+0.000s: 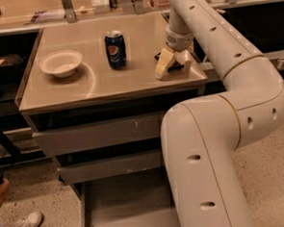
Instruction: Place rxbar chocolate into bottom drawer
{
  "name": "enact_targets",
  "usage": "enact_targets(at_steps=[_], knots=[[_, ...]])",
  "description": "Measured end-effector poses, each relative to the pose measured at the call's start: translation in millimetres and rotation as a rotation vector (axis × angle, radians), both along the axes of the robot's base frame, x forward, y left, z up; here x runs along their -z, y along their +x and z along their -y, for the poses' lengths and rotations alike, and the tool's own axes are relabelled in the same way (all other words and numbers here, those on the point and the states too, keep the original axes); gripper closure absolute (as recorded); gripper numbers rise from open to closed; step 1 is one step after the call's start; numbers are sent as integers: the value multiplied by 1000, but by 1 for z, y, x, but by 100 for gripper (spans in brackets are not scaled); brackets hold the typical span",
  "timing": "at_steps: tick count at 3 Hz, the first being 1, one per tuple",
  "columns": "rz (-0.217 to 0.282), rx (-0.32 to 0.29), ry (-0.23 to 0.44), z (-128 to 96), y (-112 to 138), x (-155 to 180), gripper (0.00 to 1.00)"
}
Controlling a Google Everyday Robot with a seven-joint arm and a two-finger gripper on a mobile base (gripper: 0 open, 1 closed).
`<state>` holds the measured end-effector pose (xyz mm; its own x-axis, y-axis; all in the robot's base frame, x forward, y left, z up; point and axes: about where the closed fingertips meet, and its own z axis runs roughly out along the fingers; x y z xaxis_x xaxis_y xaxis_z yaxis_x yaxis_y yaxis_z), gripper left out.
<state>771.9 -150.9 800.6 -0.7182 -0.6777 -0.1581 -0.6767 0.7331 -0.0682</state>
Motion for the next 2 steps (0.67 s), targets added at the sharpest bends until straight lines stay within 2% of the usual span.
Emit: enact_targets(at_steps=[1, 2], knots=[[22, -1, 6, -3, 8, 3, 18], [23, -1, 6, -3, 8, 3, 41]])
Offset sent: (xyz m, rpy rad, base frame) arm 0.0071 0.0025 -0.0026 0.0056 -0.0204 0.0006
